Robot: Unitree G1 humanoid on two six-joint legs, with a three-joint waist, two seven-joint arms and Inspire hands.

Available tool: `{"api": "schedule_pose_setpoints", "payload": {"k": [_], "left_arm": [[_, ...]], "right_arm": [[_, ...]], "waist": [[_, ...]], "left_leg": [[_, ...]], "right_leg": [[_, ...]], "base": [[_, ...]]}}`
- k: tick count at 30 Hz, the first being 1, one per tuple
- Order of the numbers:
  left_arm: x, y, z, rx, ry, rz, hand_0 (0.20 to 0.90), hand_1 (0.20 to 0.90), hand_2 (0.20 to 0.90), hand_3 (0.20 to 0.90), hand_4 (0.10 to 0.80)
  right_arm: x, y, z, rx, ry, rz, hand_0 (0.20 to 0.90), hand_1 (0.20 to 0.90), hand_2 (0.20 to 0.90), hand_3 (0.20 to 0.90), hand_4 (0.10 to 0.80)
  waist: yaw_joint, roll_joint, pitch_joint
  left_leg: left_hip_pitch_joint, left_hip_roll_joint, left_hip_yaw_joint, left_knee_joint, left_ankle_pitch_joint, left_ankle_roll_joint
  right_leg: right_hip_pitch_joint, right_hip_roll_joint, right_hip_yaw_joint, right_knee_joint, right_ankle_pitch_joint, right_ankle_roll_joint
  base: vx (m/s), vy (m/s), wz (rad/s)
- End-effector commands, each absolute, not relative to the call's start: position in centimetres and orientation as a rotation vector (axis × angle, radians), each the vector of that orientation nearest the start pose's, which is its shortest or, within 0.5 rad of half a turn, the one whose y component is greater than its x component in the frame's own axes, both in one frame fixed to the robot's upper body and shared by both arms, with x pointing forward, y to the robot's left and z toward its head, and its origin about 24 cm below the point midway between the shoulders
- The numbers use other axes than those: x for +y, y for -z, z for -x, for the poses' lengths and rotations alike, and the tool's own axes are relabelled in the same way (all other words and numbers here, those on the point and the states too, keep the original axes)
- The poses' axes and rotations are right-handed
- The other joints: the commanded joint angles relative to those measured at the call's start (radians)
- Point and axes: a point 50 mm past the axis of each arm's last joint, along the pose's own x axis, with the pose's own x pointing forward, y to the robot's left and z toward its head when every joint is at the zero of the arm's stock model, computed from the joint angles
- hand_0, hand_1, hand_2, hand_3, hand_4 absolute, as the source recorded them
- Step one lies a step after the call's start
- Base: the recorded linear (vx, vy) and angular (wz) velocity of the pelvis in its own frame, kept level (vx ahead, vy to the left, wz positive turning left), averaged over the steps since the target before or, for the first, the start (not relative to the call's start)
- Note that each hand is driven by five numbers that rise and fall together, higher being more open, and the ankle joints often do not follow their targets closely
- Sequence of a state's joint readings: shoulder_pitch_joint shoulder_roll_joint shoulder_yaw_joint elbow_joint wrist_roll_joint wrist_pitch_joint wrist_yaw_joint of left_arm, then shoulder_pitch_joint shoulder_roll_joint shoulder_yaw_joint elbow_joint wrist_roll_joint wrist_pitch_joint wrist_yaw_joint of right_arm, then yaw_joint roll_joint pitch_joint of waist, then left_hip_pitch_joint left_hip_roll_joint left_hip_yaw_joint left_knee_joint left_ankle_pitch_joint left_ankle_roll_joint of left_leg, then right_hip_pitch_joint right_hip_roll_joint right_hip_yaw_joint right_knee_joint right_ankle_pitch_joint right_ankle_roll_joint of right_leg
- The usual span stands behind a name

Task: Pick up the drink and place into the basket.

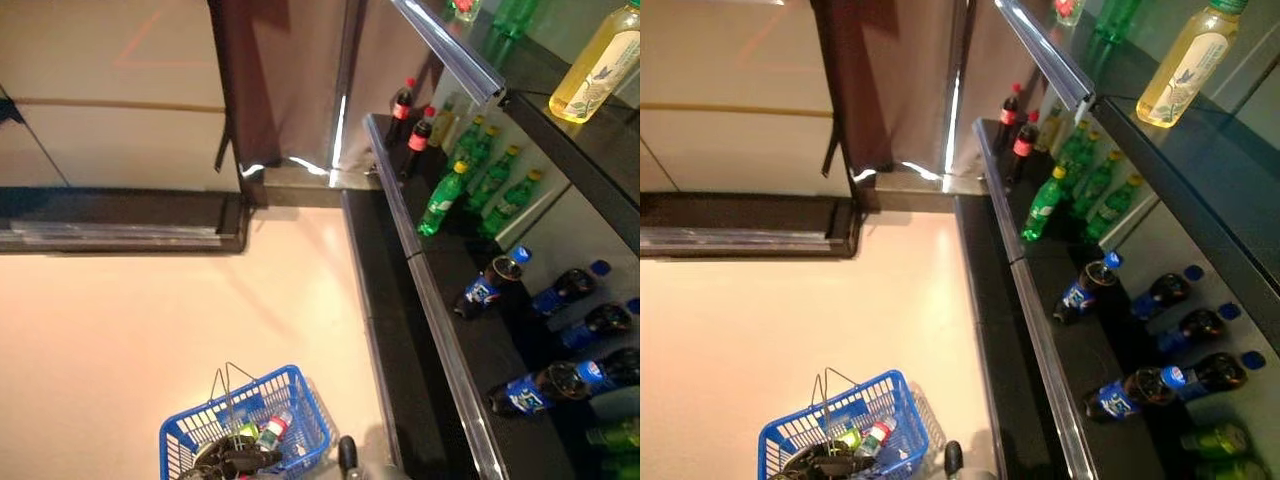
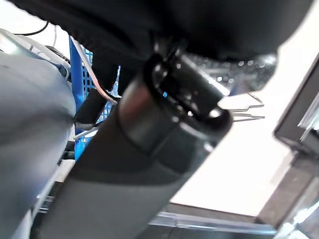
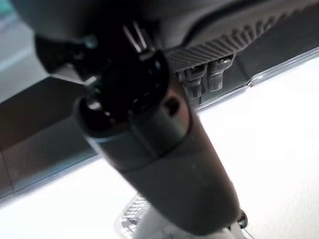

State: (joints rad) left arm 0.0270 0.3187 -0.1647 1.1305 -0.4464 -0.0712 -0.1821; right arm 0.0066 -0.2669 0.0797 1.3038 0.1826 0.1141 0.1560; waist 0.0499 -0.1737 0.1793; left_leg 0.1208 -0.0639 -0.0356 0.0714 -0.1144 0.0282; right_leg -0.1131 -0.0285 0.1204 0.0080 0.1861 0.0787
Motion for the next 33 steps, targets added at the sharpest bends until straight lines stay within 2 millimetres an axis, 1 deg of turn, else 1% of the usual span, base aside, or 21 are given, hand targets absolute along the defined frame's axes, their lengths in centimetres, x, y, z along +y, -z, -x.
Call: {"api": "schedule_pose_setpoints", "payload": {"k": [1, 2, 3, 5, 7, 8, 10, 13, 14, 15, 16, 17, 19, 21, 22, 24, 26, 27, 29, 30, 33], "left_arm": [[23.3, 11.2, -18.4, 0.715, 0.027, 0.081, 0.3, 0.3, 0.3, 0.2, 0.1], [23.4, 11.2, -18.3, 0.72, 0.02, 0.081, 0.3, 0.3, 0.3, 0.2, 0.1], [23.7, 11.3, -18.1, 0.722, -0.005, 0.09, 0.3, 0.3, 0.3, 0.2, 0.1], [24.3, 11.2, -17.8, 0.715, -0.044, 0.103, 0.3, 0.3, 0.3, 0.2, 0.1], [24.4, 11.2, -17.8, 0.714, -0.052, 0.105, 0.3, 0.3, 0.3, 0.2, 0.1], [24.6, 11.4, -17.5, 0.724, -0.078, 0.113, 0.3, 0.3, 0.3, 0.2, 0.1], [25.0, 11.5, -17.3, 0.723, -0.132, 0.141, 0.3, 0.3, 0.3, 0.2, 0.1], [25.8, 11.5, -17.0, 0.705, -0.203, 0.171, 0.3, 0.3, 0.3, 0.2, 0.1], [26.0, 11.5, -16.8, 0.702, -0.218, 0.177, 0.3, 0.3, 0.3, 0.2, 0.1], [26.1, 11.5, -16.8, 0.702, -0.218, 0.177, 0.3, 0.3, 0.3, 0.2, 0.1], [26.3, 11.4, -16.8, 0.699, -0.242, 0.185, 0.3, 0.3, 0.3, 0.2, 0.1], [26.5, 11.4, -16.7, 0.7, -0.251, 0.187, 0.3, 0.3, 0.3, 0.2, 0.1], [26.9, 11.4, -16.5, 0.698, -0.26, 0.184, 0.3, 0.3, 0.3, 0.2, 0.1], [27.2, 11.3, -16.5, 0.693, -0.283, 0.198, 0.3, 0.3, 0.3, 0.2, 0.1], [27.6, 11.1, -16.5, 0.682, -0.31, 0.195, 0.3, 0.3, 0.3, 0.2, 0.1], [27.8, 11.0, -16.6, 0.679, -0.323, 0.192, 0.3, 0.3, 0.3, 0.2, 0.1], [27.7, 11.1, -16.6, 0.681, -0.335, 0.2, 0.3, 0.3, 0.3, 0.2, 0.1], [27.6, 11.2, -16.5, 0.688, -0.341, 0.201, 0.3, 0.3, 0.3, 0.2, 0.1], [27.6, 11.6, -15.9, 0.705, -0.378, 0.218, 0.3, 0.3, 0.3, 0.2, 0.1], [27.3, 12.1, -15.2, 0.73, -0.393, 0.23, 0.3, 0.3, 0.3, 0.2, 0.1], [27.0, 12.5, -14.6, 0.769, -0.372, 0.21, 0.3, 0.3, 0.3, 0.2, 0.1]], "right_arm": [[-26.6, 15.9, -5.7, 1.382, 0.176, 0.026, 0.9, 0.9, 0.9, 0.9, 0.8], [-26.6, 16.0, -5.4, 1.384, 0.167, 0.033, 0.9, 0.9, 0.9, 0.9, 0.8], [-26.5, 16.0, -5.0, 1.396, 0.157, 0.037, 0.9, 0.9, 0.9, 0.9, 0.8], [-26.7, 16.0, -4.8, 1.407, 0.137, 0.056, 0.9, 0.9, 0.9, 0.9, 0.8], [-26.7, 16.0, -4.8, 1.411, 0.136, 0.059, 0.9, 0.9, 0.9, 0.9, 0.8], [-26.9, 16.0, -4.4, 1.426, 0.158, 0.055, 0.9, 0.9, 0.9, 0.9, 0.8], [-26.8, 16.1, -4.1, 1.421, 0.157, 0.06, 0.9, 0.9, 0.9, 0.9, 0.8], [-26.7, 16.1, -4.1, 1.421, 0.122, 0.099, 0.9, 0.9, 0.9, 0.9, 0.8], [-26.6, 16.1, -4.1, 1.424, 0.111, 0.106, 0.9, 0.9, 0.9, 0.9, 0.8], [-26.6, 16.1, -4.1, 1.425, 0.11, 0.105, 0.9, 0.9, 0.9, 0.9, 0.8], [-26.4, 16.2, -4.3, 1.423, 0.095, 0.108, 0.9, 0.9, 0.9, 0.9, 0.8], [-26.2, 16.2, -4.4, 1.423, 0.098, 0.099, 0.9, 0.9, 0.9, 0.9, 0.8], [-25.9, 16.3, -4.7, 1.419, 0.102, 0.076, 0.9, 0.9, 0.9, 0.9, 0.8], [-25.6, 16.3, -5.2, 1.411, 0.092, 0.075, 0.9, 0.9, 0.9, 0.9, 0.8], [-25.1, 16.4, -5.9, 1.406, 0.072, 0.077, 0.9, 0.9, 0.9, 0.9, 0.8], [-25.3, 16.3, -6.3, 1.406, 0.075, 0.071, 0.9, 0.9, 0.9, 0.9, 0.8], [-25.5, 16.2, -6.6, 1.405, 0.085, 0.072, 0.9, 0.9, 0.9, 0.9, 0.8], [-25.8, 16.0, -6.8, 1.404, 0.096, 0.074, 0.9, 0.9, 0.9, 0.9, 0.8], [-26.6, 15.7, -7.5, 1.399, 0.101, 0.099, 0.9, 0.9, 0.9, 0.9, 0.8], [-27.2, 15.4, -7.8, 1.4, 0.133, 0.104, 0.9, 0.9, 0.9, 0.9, 0.8], [-27.4, 15.5, -7.2, 1.402, 0.196, 0.068, 0.9, 0.9, 0.9, 0.9, 0.8]], "waist": [[-0.029, 0.037, 0.033], [-0.033, 0.038, 0.032], [-0.031, 0.048, 0.034], [-0.028, 0.054, 0.018], [-0.026, 0.057, 0.015], [-0.024, 0.07, 0.001], [-0.021, 0.084, -0.013], [-0.002, 0.1, -0.038], [0.009, 0.101, -0.047], [0.01, 0.1, -0.046], [0.024, 0.098, -0.055], [0.032, 0.095, -0.064], [0.038, 0.087, -0.068], [0.043, 0.079, -0.077], [0.054, 0.068, -0.072], [0.053, 0.069, -0.07], [0.06, 0.07, -0.064], [0.066, 0.068, -0.059], [0.08, 0.063, -0.055], [0.079, 0.076, -0.06], [0.064, 0.099, -0.069]], "left_leg": [[-0.033, -0.025, -0.045, 0.058, -0.07, 0.008], [-0.029, -0.022, -0.039, 0.058, -0.069, 0.004], [-0.013, -0.003, -0.005, 0.047, -0.065, -0.002], [-0.024, 0.008, 0.041, 0.019, -0.038, 0.006], [-0.025, 0.012, 0.055, 0.013, -0.033, 0.01], [-0.027, 0.023, 0.105, -0.009, -0.019, 0.028], [-0.031, 0.032, 0.137, -0.023, -0.01, 0.043], [-0.05, 0.049, 0.185, -0.027, -0.005, 0.049], [-0.055, 0.054, 0.211, -0.026, -0.008, 0.048], [-0.053, 0.053, 0.212, -0.025, -0.01, 0.048], [-0.059, 0.06, 0.241, -0.026, -0.012, 0.049], [-0.064, 0.064, 0.261, -0.025, -0.013, 0.048], [-0.062, 0.071, 0.285, -0.025, -0.014, 0.045], [-0.078, 0.084, 0.307, -0.013, -0.004, 0.031], [-0.085, 0.103, 0.341, -0.001, 0.009, 0.006], [-0.104, 0.159, 0.392, 0.017, 0.044, -0.029], [-0.132, 0.188, 0.379, 0.046, 0.059, -0.056], [-0.16, 0.198, 0.346, 0.088, 0.055, -0.069], [-0.187, 0.188, 0.242, 0.144, 0.036, -0.08], [-0.167, 0.179, 0.218, 0.112, 0.044, -0.089], [-0.121, 0.181, 0.216, 0.025, 0.069, -0.097]], "right_leg": [[-0.009, -0.08, -0.046, 0.02, -0.019, 0.127], [-0.014, -0.083, -0.061, 0.016, -0.02, 0.132], [-0.019, -0.094, -0.115, 0.046, -0.029, 0.135], [-0.008, -0.104, -0.155, 0.103, -0.053, 0.129], [-0.005, -0.104, -0.161, 0.127, -0.061, 0.126], [0.0, -0.107, -0.175, 0.219, -0.081, 0.114], [0.01, -0.119, -0.19, 0.291, -0.089, 0.1], [0.034, -0.172, -0.234, 0.338, -0.077, 0.087], [0.05, -0.2, -0.257, 0.342, -0.066, 0.091], [0.05, -0.2, -0.254, 0.344, -0.068, 0.092], [0.082, -0.232, -0.283, 0.347, -0.054, 0.099], [0.103, -0.244, -0.294, 0.341, -0.05, 0.104], [0.136, -0.242, -0.305, 0.322, -0.072, 0.107], [0.164, -0.232, -0.329, 0.253, -0.1, 0.102], [0.203, -0.231, -0.367, 0.174, -0.135, 0.106], [0.232, -0.194, -0.379, 0.092, -0.208, 0.092], [0.247, -0.179, -0.373, 0.051, -0.225, 0.079], [0.25, -0.178, -0.355, 0.039, -0.225, 0.073], [0.238, -0.187, -0.316, 0.03, -0.219, 0.068], [0.231, -0.193, -0.304, 0.034, -0.224, 0.072], [0.227, -0.198, -0.318, 0.048, -0.231, 0.077]], "base": [[-0.058, 0.088, -1.3], [-0.162, 0.143, -0.81], [-0.235, 0.141, -0.61], [-0.248, 0.101, -0.99], [-0.172, 0.053, -1.36], [-0.329, 0.071, -1.57], [-0.349, 0.013, -1.18], [-0.289, -0.125, -1.19], [-0.176, -0.12, -1.65], [-0.203, -0.186, -2.47], [-0.189, -0.211, -2.9], [-0.261, -0.324, -2.11], [-0.198, -0.285, -0.86], [-0.214, -0.33, -0.72], [-0.26, -0.443, -1.04], [-0.269, -0.431, -1.1], [-0.209, -0.241, -0.72], [-0.213, -0.153, -0.64], [-0.207, -0.007, -0.57], [-0.137, 0.09, -0.61], [-0.053, 0.06, -0.55]]}}
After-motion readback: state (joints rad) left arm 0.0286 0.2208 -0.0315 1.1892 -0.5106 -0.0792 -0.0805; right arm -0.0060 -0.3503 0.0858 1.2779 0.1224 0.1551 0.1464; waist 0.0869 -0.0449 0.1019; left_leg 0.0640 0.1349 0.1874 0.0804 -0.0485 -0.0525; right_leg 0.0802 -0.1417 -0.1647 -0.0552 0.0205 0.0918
